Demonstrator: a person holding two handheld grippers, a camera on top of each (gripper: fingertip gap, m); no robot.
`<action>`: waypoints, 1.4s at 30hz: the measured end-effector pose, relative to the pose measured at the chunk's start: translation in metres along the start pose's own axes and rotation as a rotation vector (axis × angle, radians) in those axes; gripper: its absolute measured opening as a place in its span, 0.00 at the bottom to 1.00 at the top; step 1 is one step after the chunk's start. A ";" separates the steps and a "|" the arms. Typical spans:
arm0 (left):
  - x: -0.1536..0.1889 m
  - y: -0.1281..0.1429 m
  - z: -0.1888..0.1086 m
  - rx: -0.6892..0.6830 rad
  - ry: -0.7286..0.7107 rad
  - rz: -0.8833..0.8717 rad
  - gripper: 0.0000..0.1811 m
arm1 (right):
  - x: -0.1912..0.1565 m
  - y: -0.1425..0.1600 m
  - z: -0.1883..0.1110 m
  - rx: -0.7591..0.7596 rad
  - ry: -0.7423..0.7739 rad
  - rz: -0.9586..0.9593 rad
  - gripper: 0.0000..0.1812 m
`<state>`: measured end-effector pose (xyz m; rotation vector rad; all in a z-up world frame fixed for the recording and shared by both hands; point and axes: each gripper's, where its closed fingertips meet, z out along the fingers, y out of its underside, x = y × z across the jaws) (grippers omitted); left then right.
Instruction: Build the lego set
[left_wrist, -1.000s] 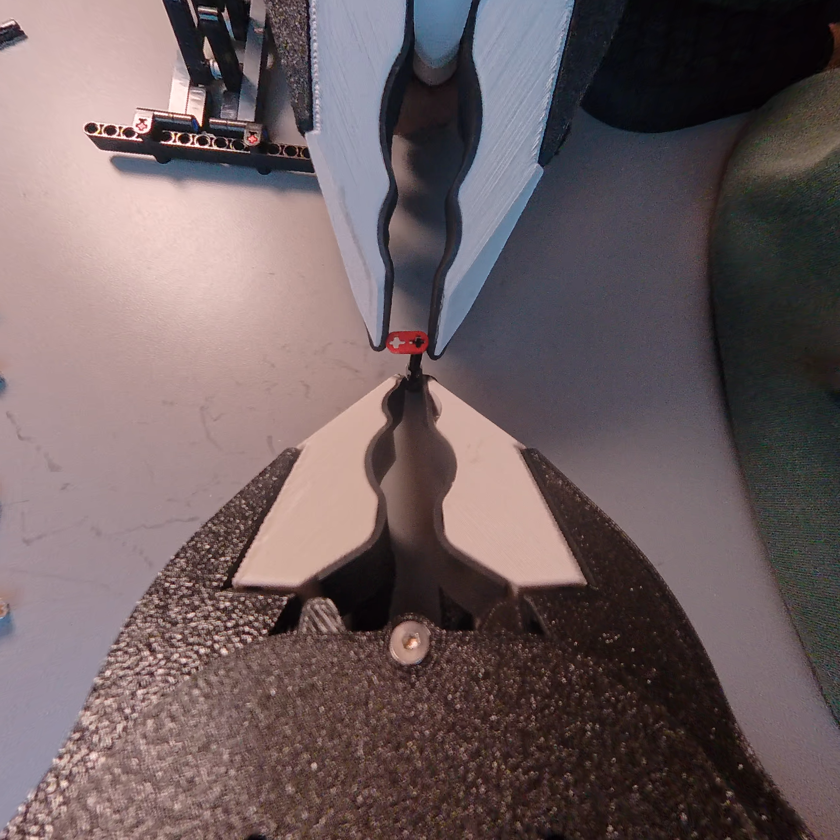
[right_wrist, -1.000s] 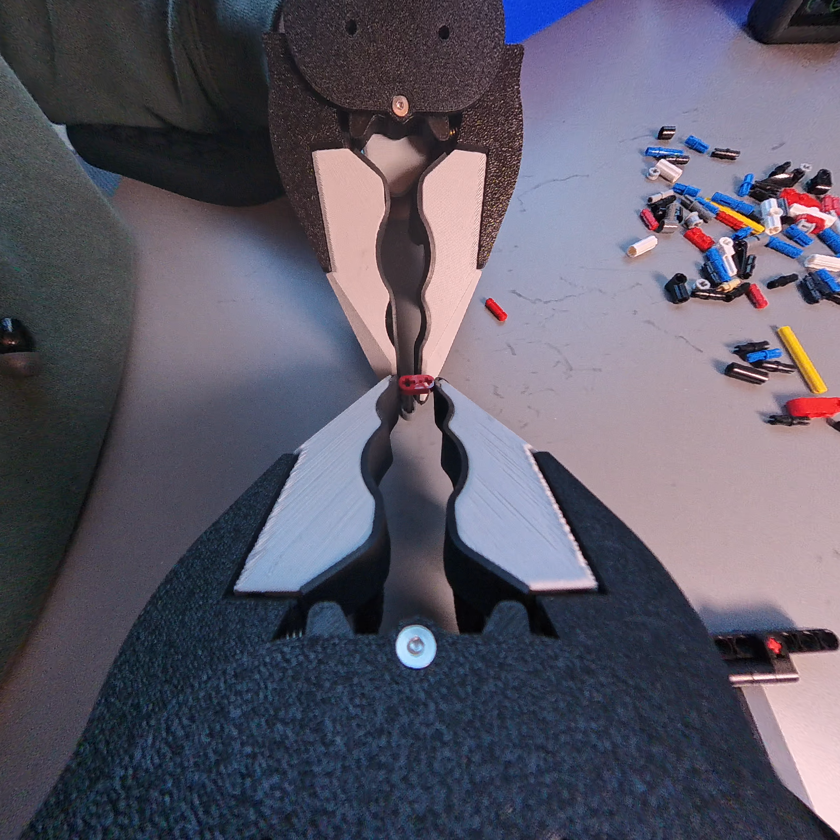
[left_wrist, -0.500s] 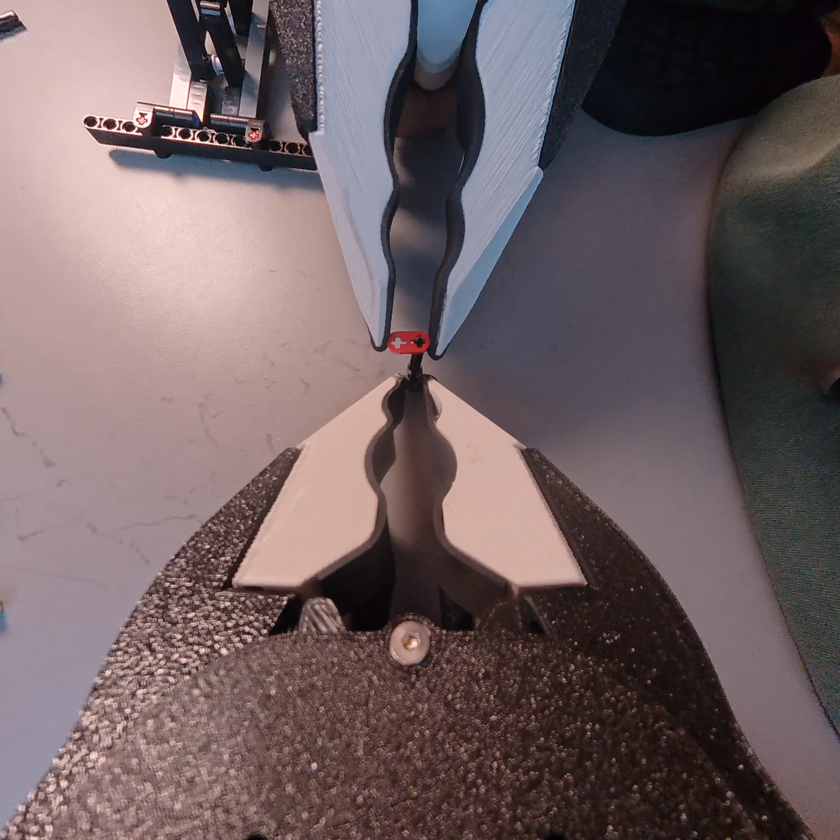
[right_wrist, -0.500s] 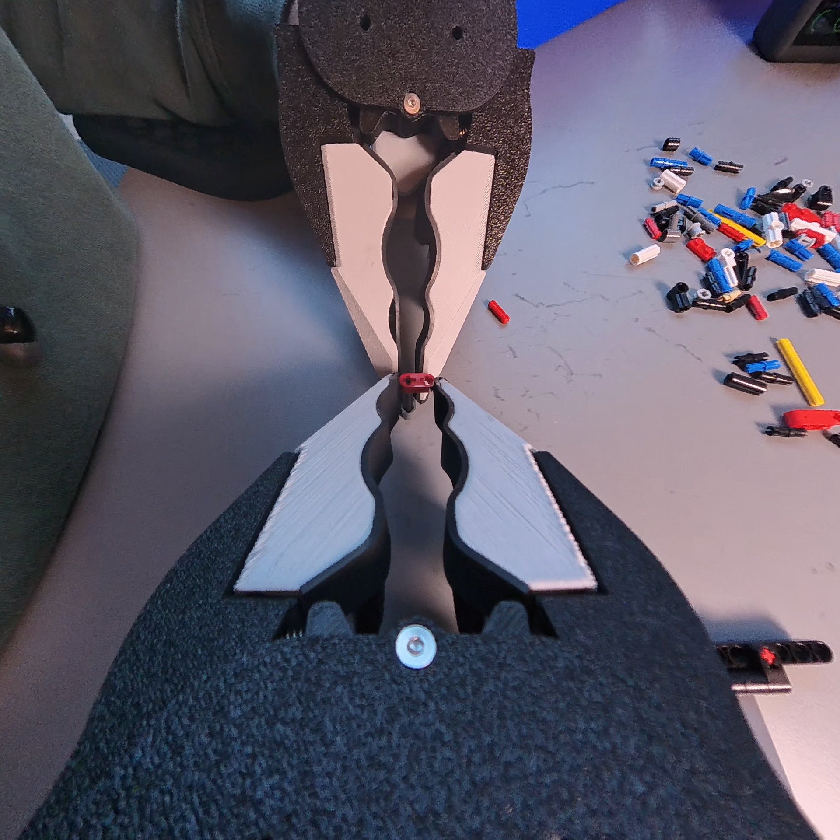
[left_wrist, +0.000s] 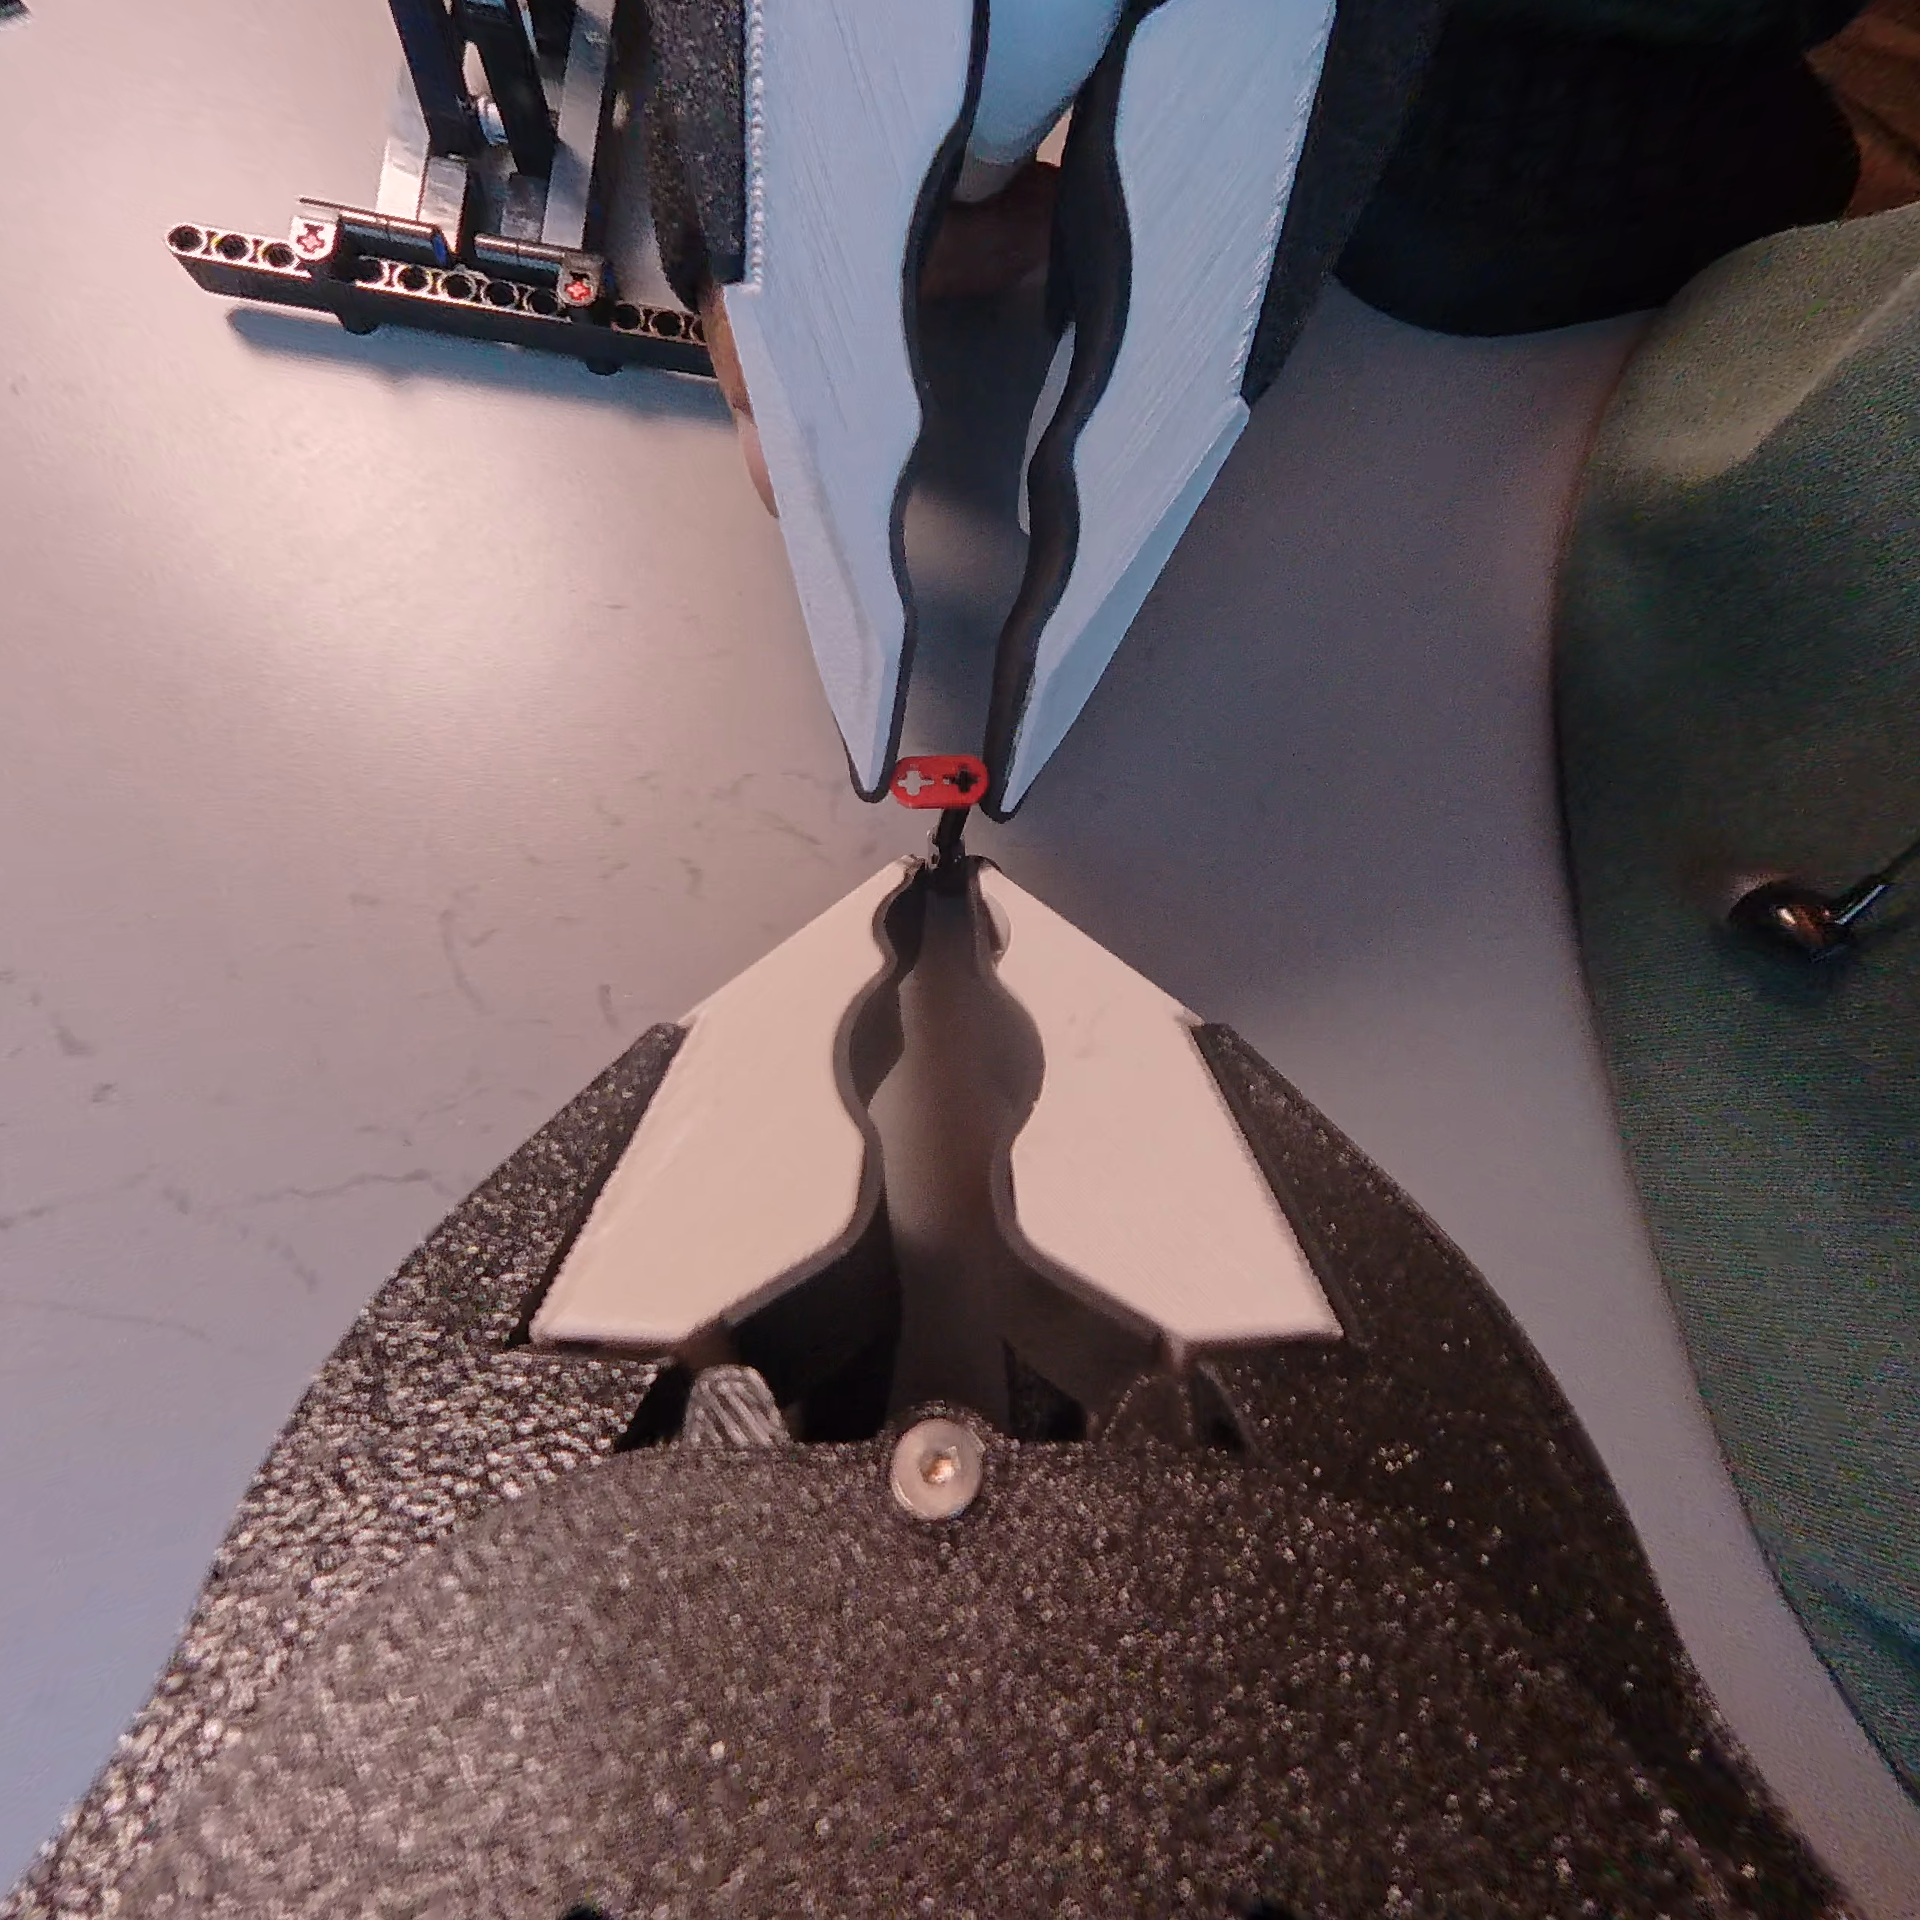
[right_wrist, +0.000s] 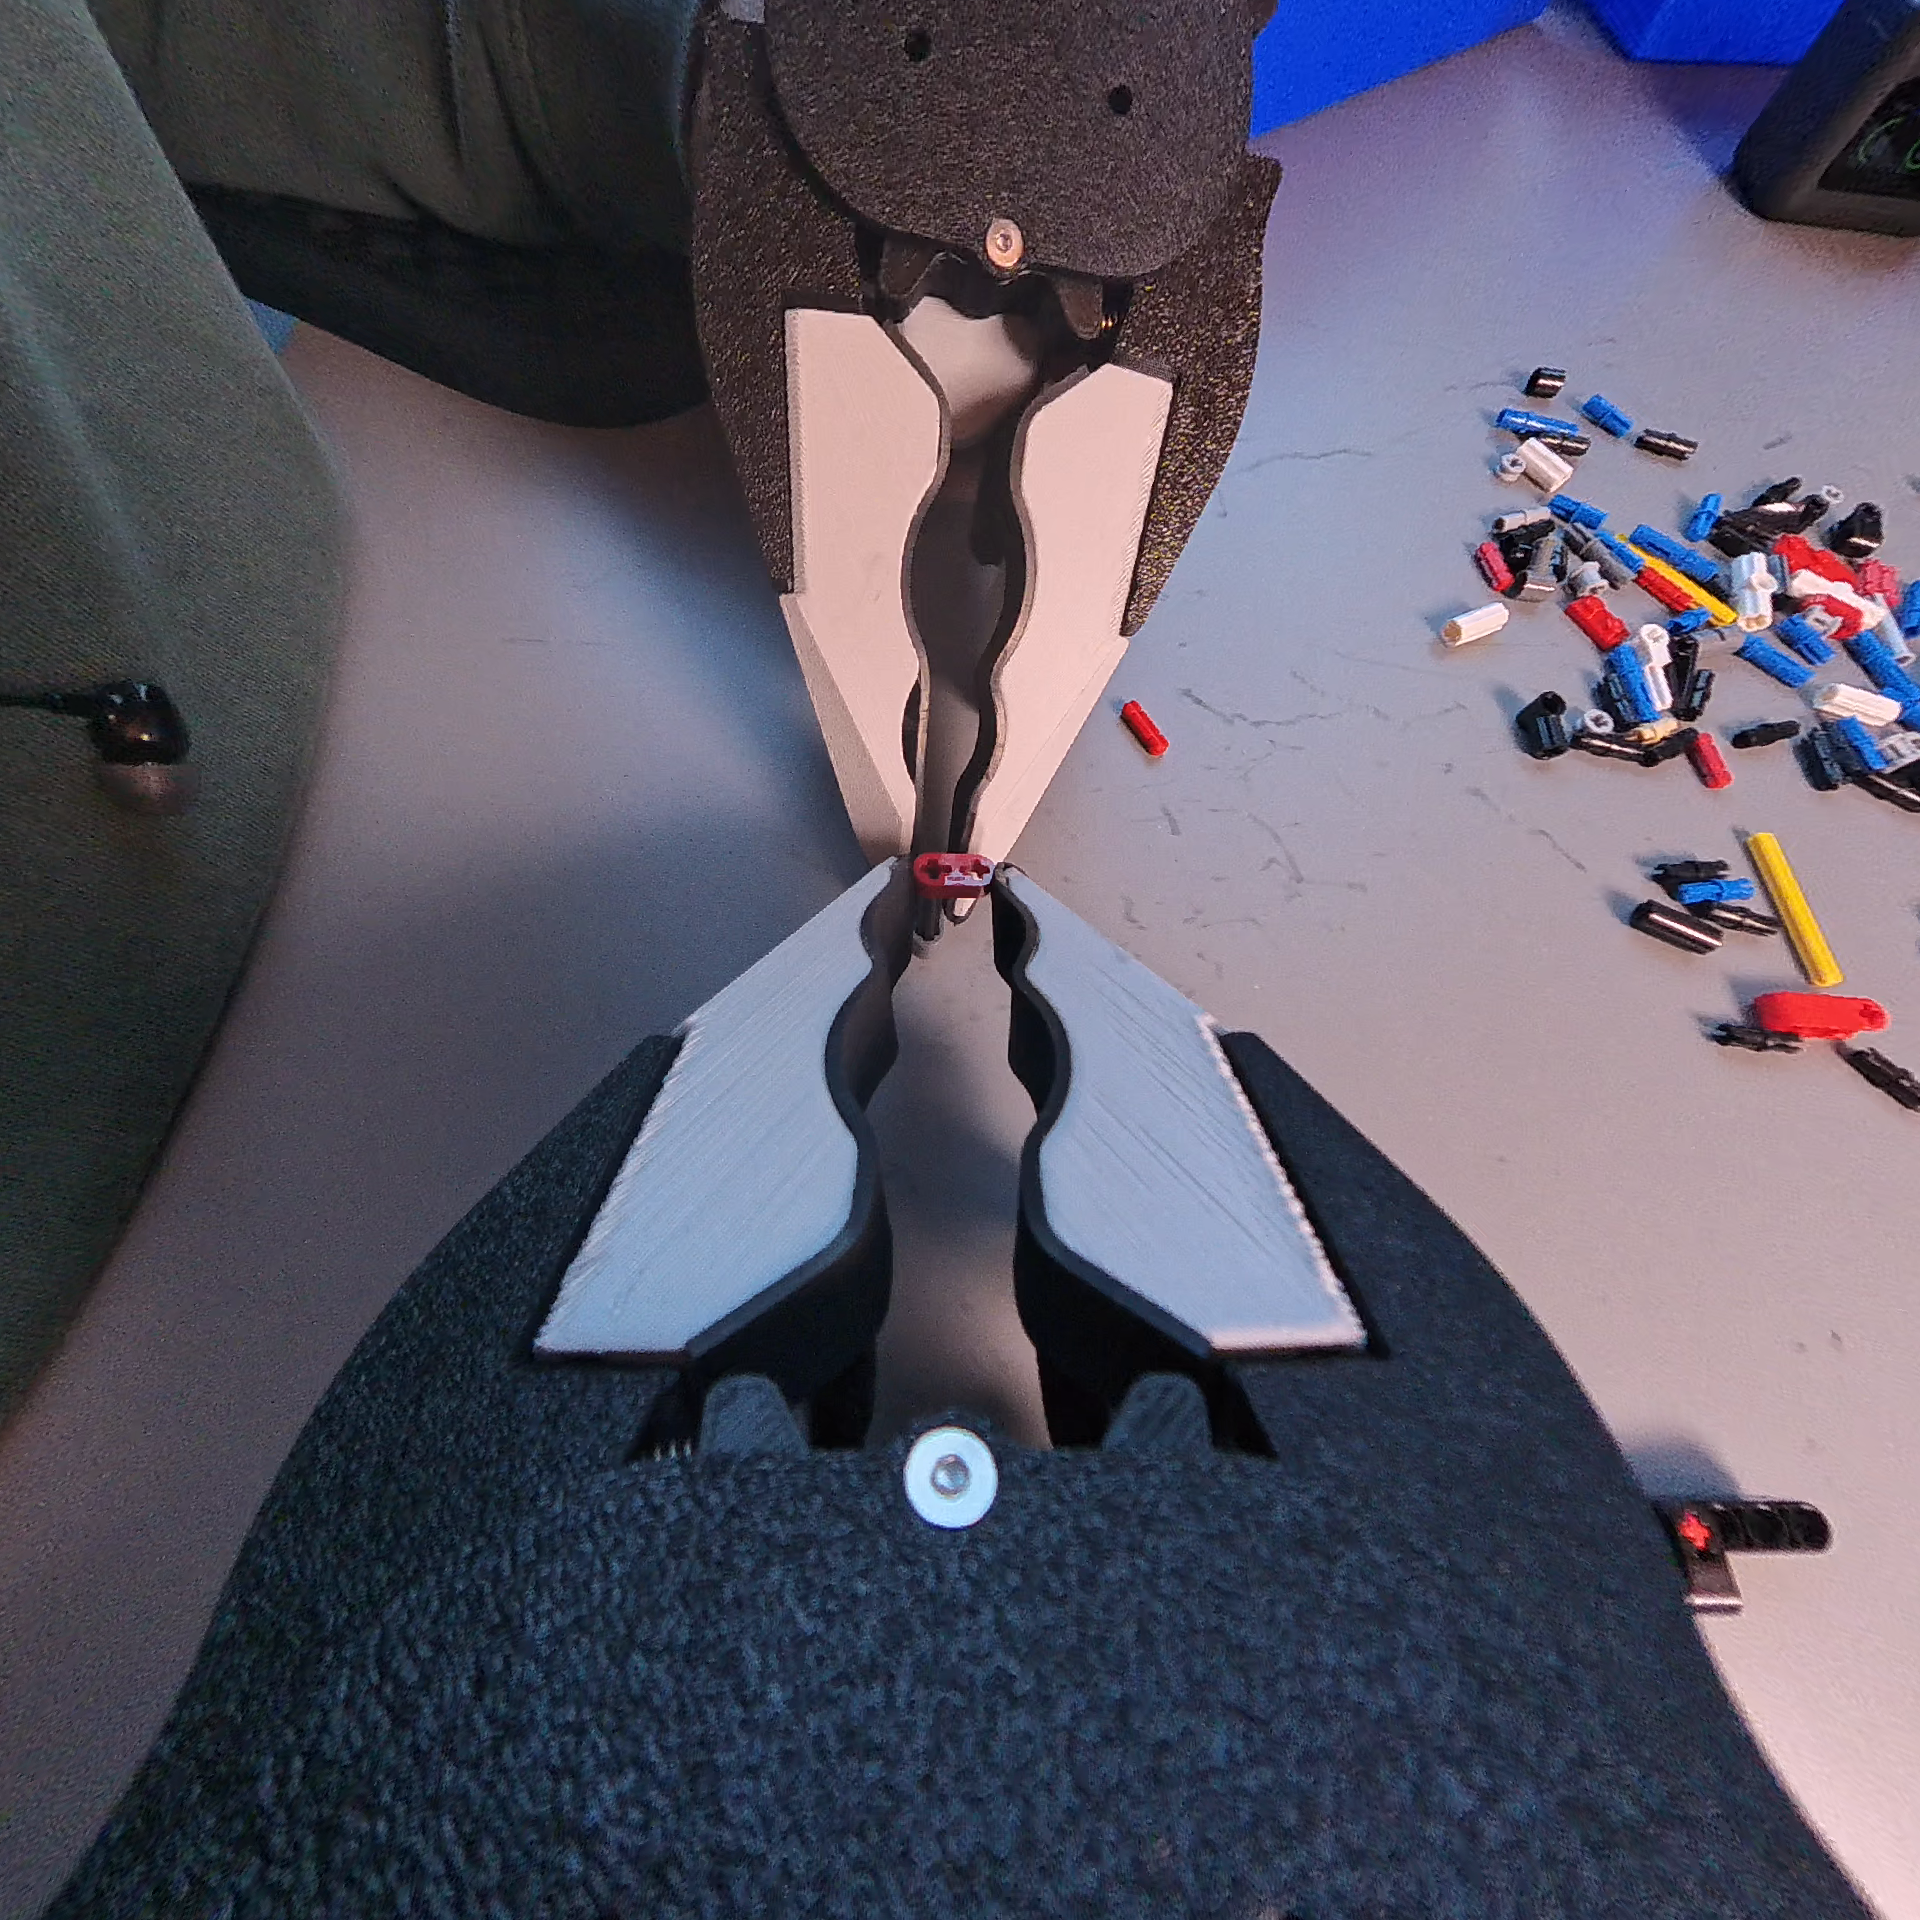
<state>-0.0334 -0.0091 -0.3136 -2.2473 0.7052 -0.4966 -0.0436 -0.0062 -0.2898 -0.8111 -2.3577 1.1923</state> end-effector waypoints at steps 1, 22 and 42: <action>0.000 0.000 0.000 0.000 0.006 -0.011 0.04 | 0.000 0.000 0.000 0.000 0.003 -0.007 0.08; -0.006 -0.028 -0.019 0.214 0.282 -0.642 0.04 | 0.004 -0.001 -0.001 0.001 0.104 -0.101 0.08; 0.003 -0.027 -0.013 0.148 0.349 -0.654 0.05 | -0.002 -0.002 -0.001 -0.021 0.136 -0.077 0.08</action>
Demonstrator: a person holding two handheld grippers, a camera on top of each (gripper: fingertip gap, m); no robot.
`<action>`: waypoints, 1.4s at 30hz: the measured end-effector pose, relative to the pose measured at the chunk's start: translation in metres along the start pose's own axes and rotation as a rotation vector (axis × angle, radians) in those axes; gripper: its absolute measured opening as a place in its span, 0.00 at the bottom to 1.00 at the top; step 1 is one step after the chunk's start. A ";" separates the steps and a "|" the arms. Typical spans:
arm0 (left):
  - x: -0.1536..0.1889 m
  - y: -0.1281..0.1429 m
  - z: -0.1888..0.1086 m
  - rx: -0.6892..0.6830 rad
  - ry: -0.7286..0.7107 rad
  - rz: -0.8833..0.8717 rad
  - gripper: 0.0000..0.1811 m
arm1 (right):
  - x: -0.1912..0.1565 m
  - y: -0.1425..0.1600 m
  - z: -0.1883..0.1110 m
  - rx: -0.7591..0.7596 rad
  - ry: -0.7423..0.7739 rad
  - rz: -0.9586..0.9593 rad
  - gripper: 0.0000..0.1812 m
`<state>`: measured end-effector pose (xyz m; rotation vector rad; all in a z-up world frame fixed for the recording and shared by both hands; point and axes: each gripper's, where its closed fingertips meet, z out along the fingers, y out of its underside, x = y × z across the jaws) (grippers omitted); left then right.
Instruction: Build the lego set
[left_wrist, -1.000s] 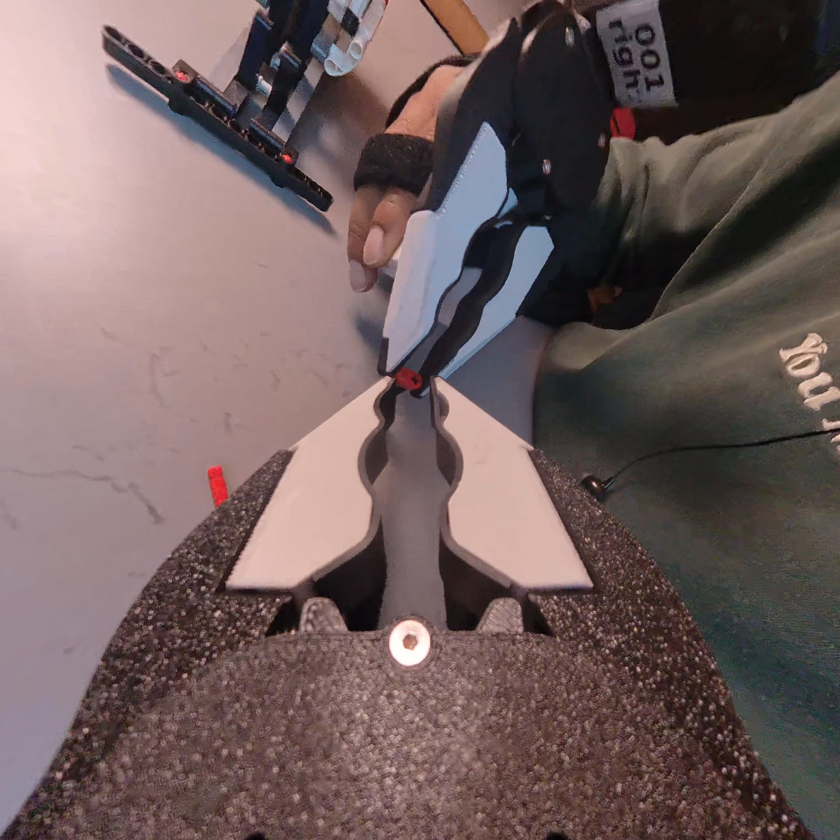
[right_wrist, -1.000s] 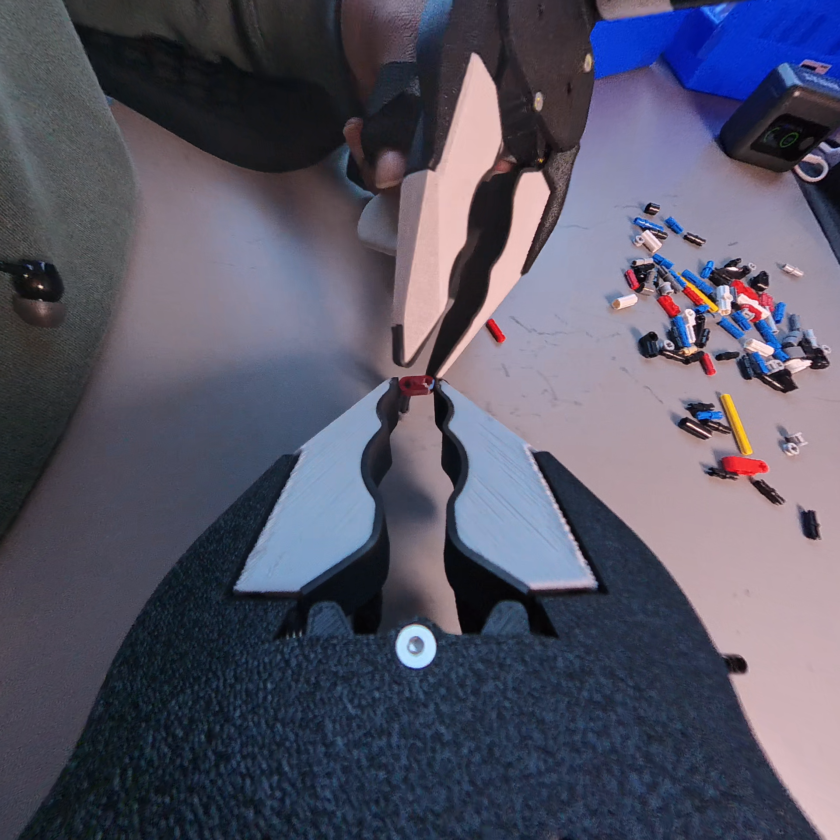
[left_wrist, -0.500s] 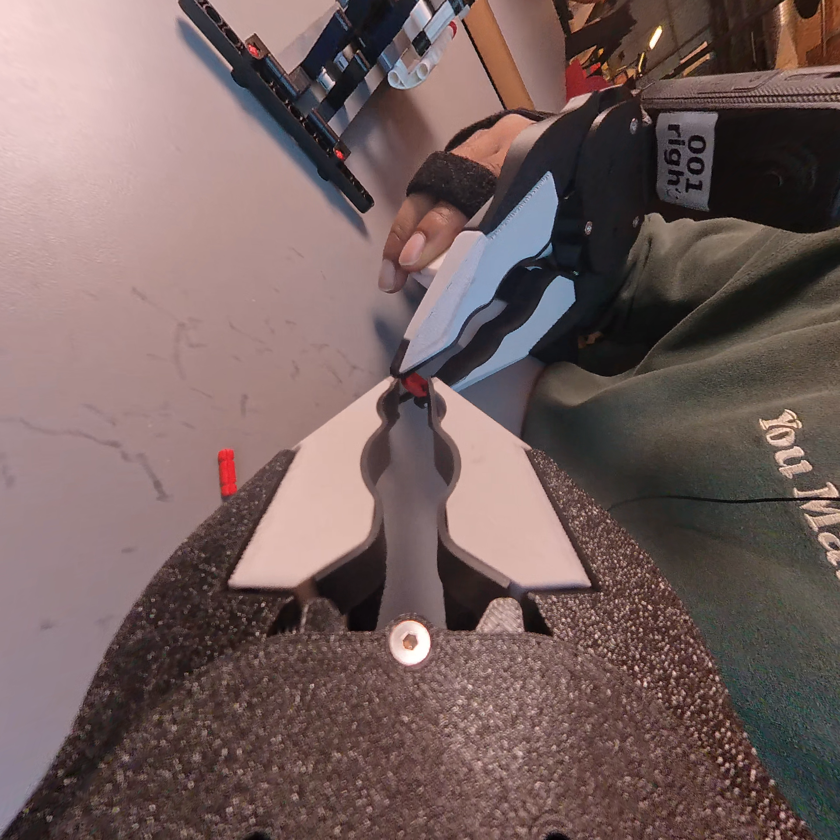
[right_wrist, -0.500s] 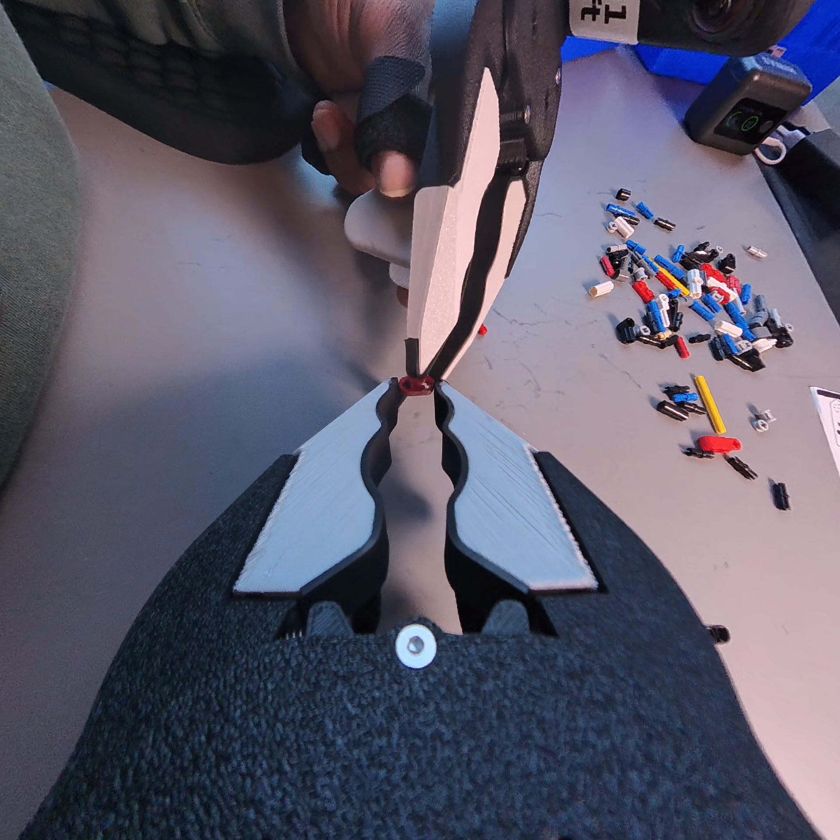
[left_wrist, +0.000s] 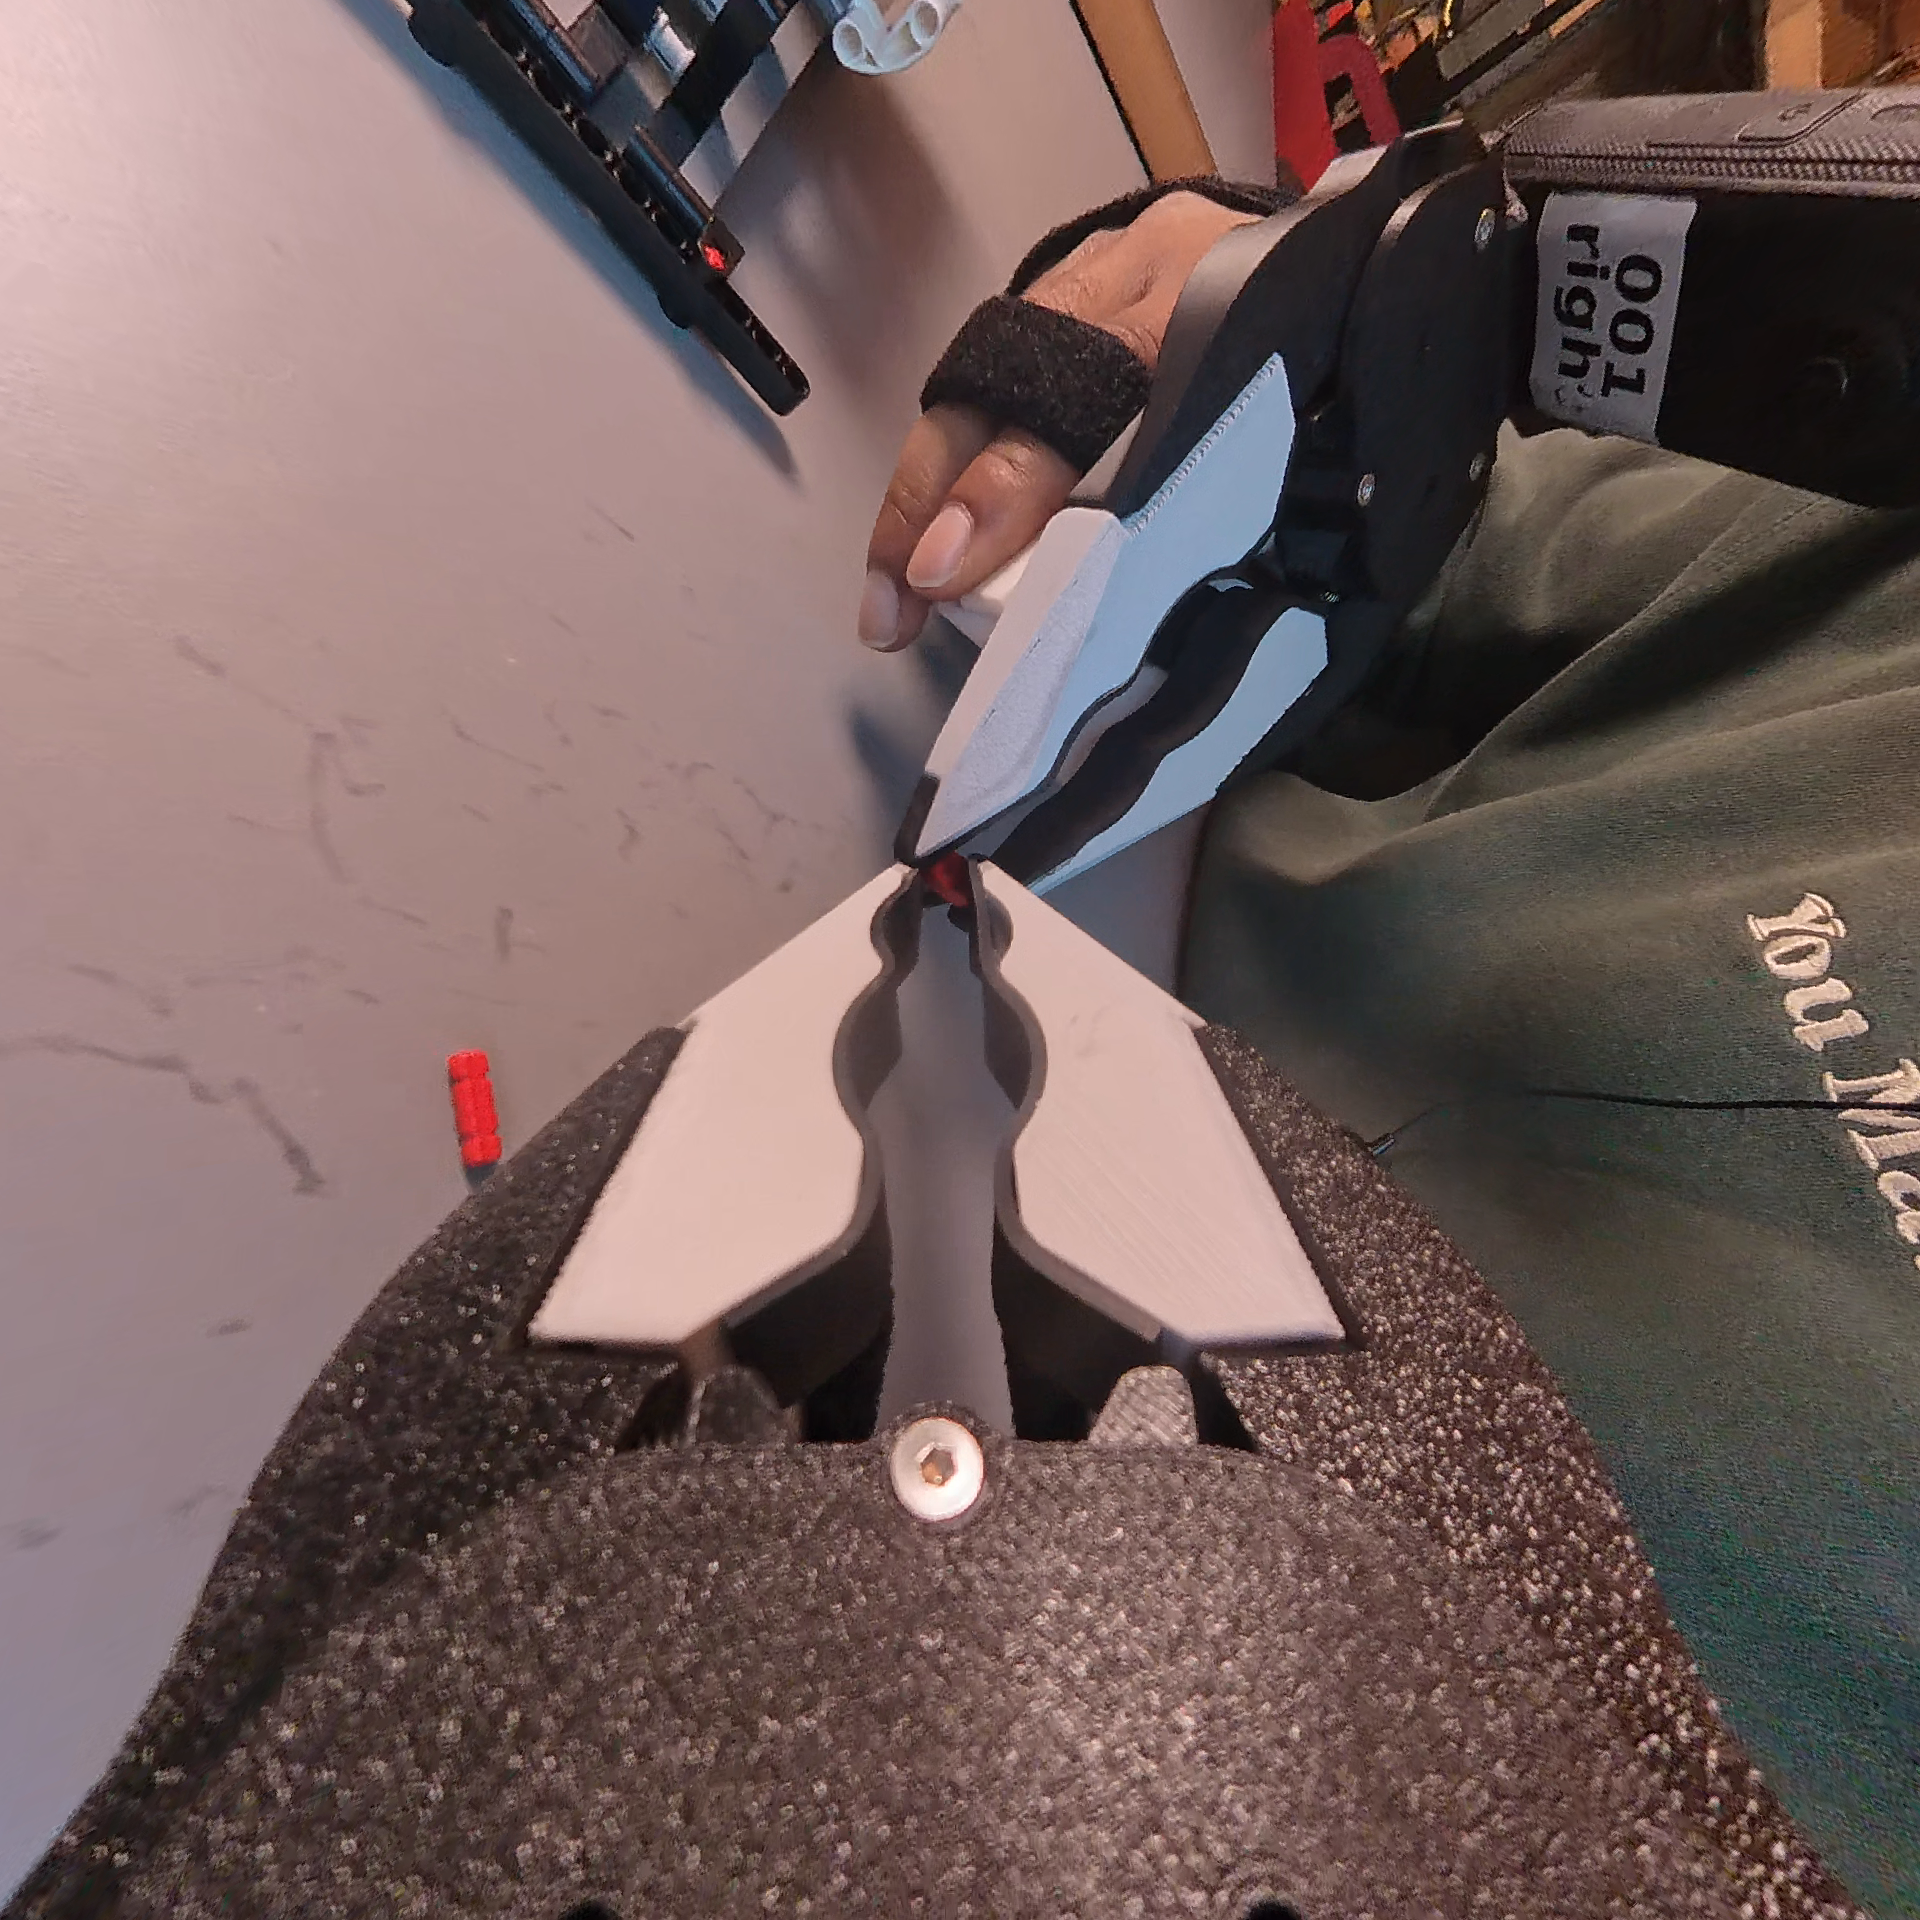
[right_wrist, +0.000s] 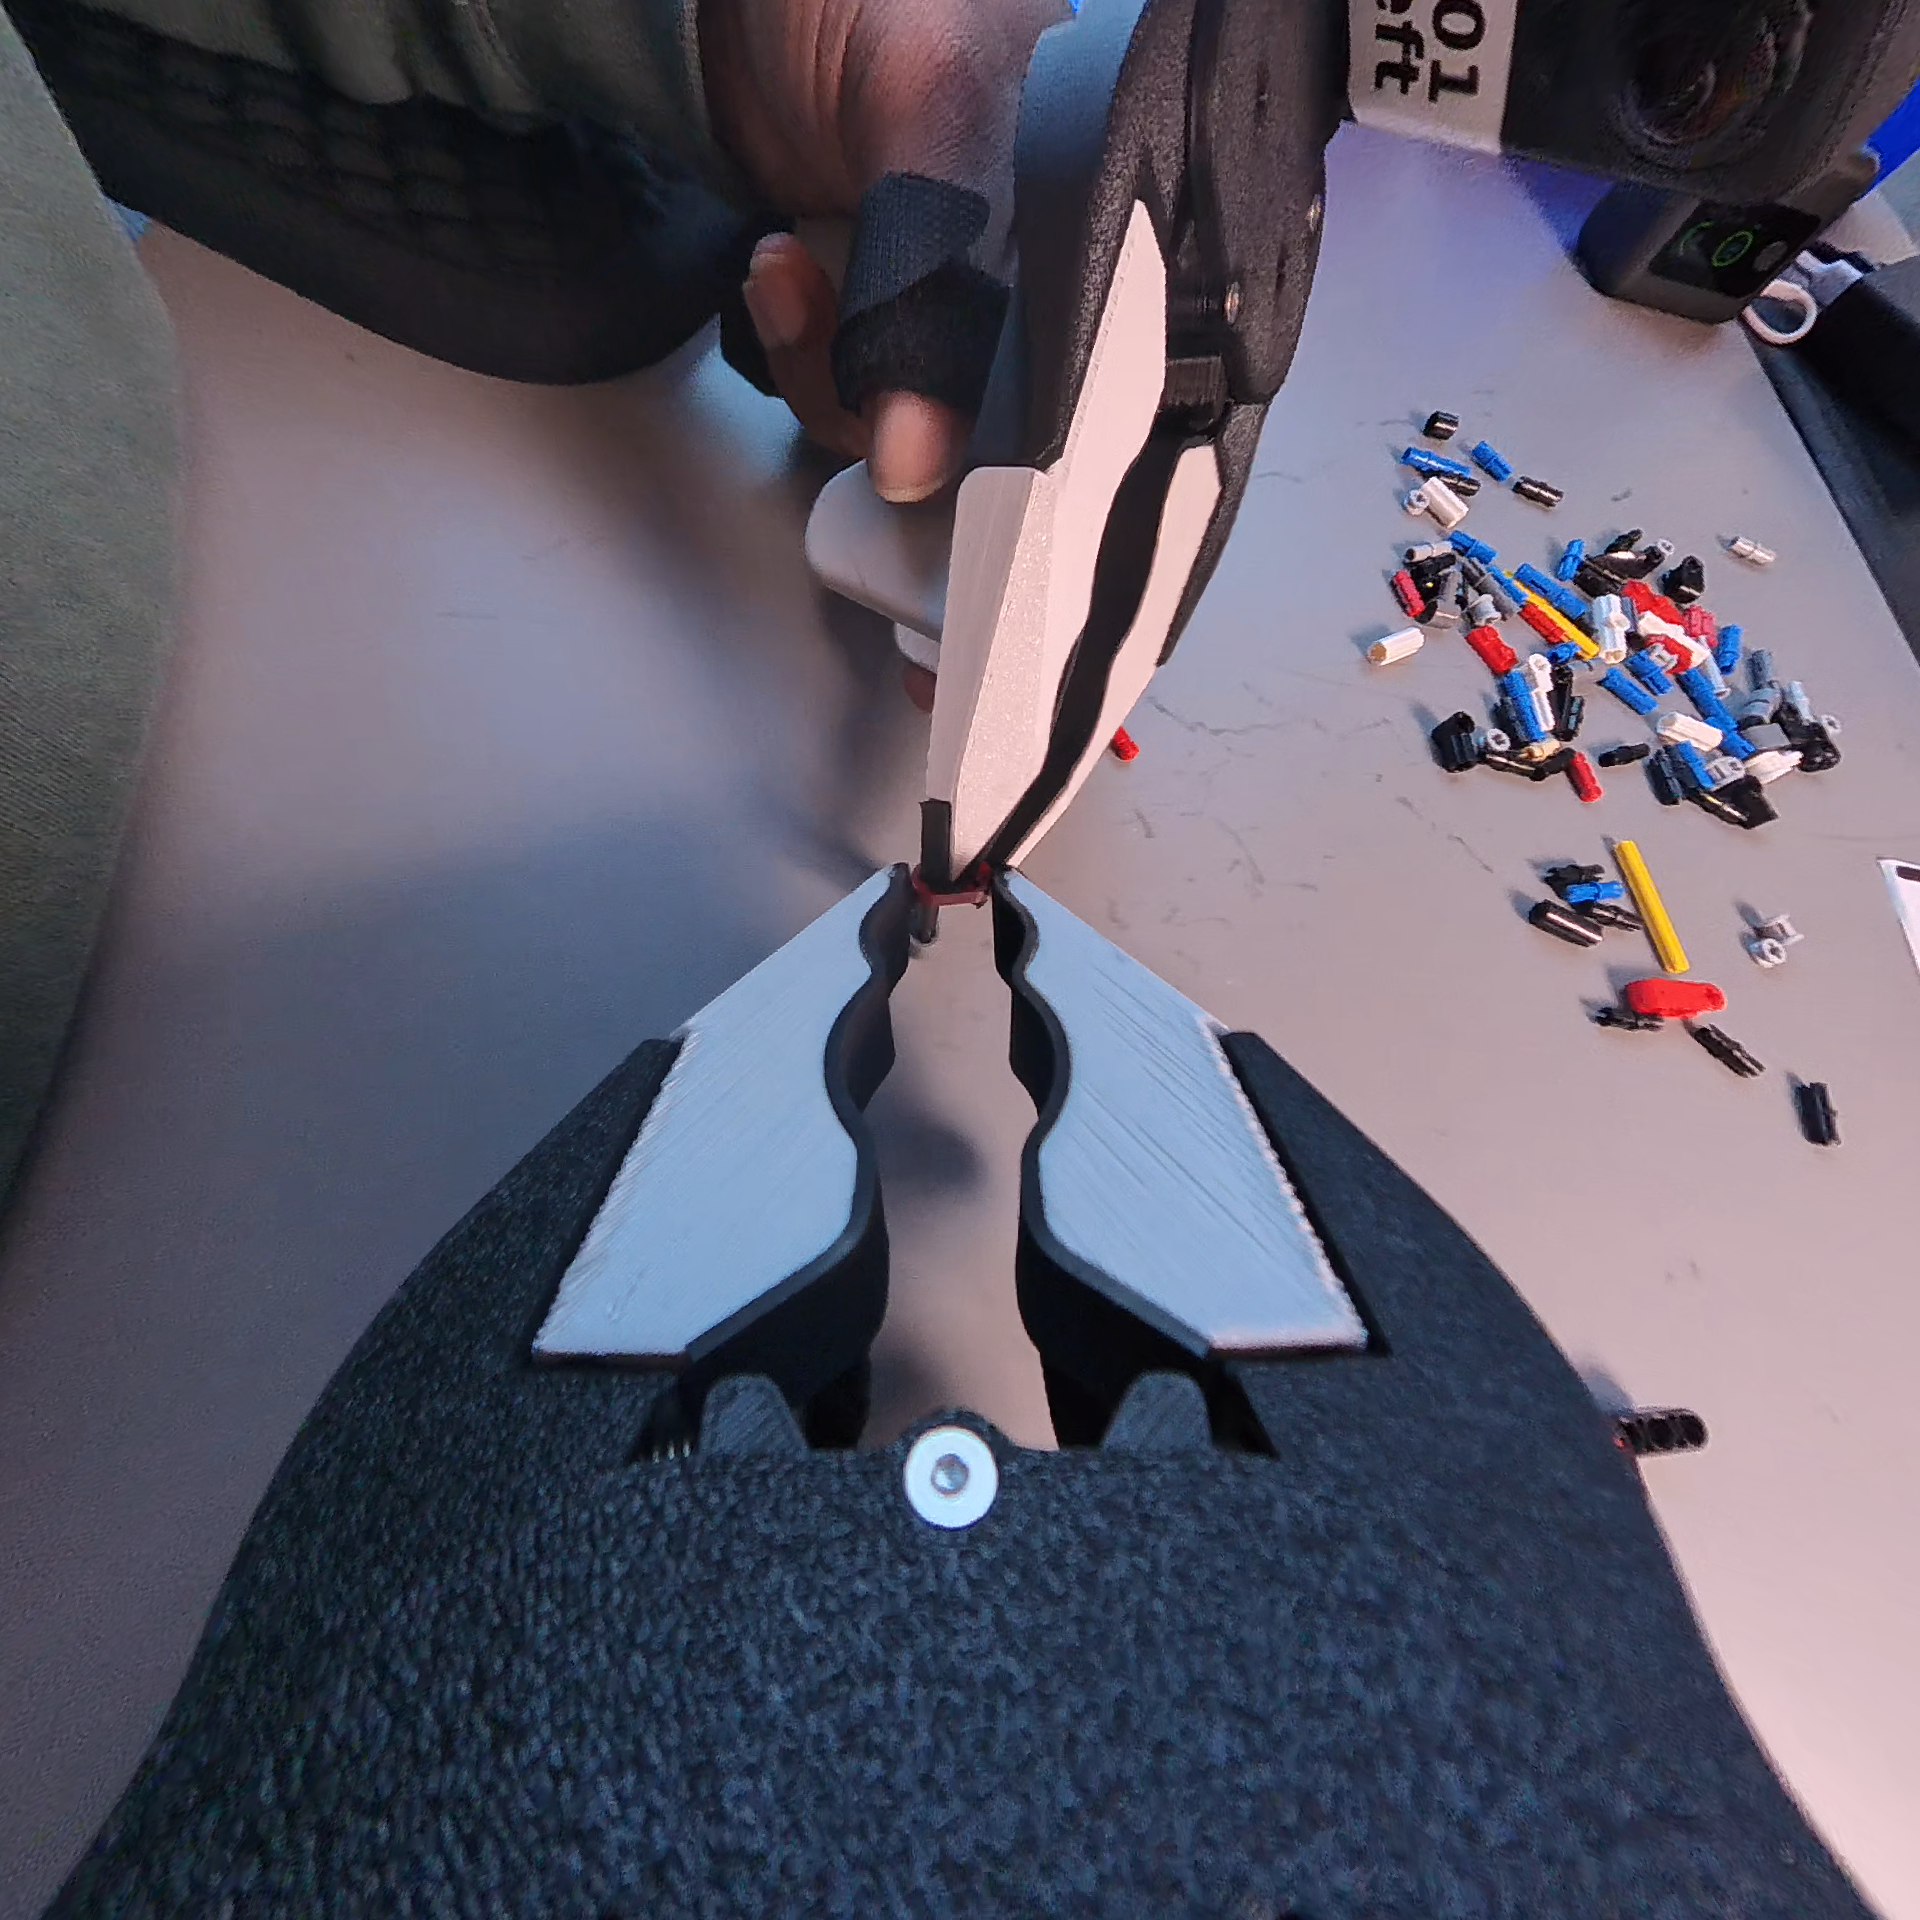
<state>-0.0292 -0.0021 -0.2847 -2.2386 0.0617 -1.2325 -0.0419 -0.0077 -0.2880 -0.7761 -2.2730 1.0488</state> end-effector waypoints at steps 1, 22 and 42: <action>-0.001 -0.001 0.000 -0.003 -0.011 0.010 0.05 | 0.002 0.000 0.000 -0.003 0.007 0.003 0.08; 0.000 -0.002 -0.015 -0.062 -0.051 0.179 0.13 | 0.004 0.002 0.004 -0.032 0.004 0.045 0.08; -0.017 0.025 0.011 -0.203 -0.349 0.654 0.04 | -0.003 0.001 0.000 -0.181 -0.168 0.063 0.12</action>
